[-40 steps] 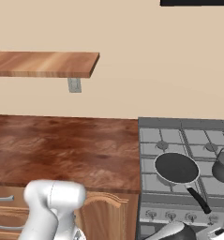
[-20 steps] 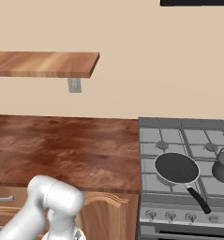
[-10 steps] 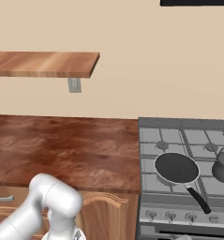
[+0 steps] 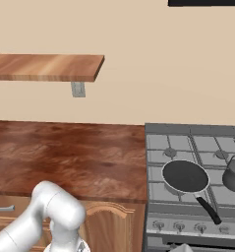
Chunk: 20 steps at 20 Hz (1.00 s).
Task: Pick the pan from the cabinet and place it on the stove. Then turn on the stove burner for the pan.
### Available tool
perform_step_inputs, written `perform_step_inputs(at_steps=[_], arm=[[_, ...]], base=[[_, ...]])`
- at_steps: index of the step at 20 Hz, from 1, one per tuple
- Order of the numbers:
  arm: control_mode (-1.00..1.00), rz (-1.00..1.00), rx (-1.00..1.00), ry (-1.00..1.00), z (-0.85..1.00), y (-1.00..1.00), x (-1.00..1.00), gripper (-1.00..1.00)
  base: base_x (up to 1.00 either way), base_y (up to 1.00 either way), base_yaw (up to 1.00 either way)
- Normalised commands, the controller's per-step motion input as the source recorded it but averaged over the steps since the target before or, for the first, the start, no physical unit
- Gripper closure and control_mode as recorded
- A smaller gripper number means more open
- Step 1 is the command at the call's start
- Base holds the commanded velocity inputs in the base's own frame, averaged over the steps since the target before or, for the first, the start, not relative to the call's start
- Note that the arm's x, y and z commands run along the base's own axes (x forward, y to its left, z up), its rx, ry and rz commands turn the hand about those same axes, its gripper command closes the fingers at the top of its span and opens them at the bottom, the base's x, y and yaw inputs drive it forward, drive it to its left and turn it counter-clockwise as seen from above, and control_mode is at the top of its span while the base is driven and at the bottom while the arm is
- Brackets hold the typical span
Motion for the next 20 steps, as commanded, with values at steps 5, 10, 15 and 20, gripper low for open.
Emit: perform_step_inputs(at_steps=[5,10,15,20], arm=[[-1.0,0.0,-0.16,-0.24,0.05,0.04,-0.19,-1.0],[-1.0,0.0,-0.17,-0.2,0.07,0.08,-0.06,-1.0],[-1.0,-0.01,-0.14,-0.05,0.05,0.18,0.02,-1.0],[-1.0,0.0,-0.09,0.04,0.06,0.27,0.12,-1.0]], base=[[0.0,0.0,0.0],[0.0,0.0,0.0],[0.0,0.0,0.0],[0.0,0.0,0.0]])
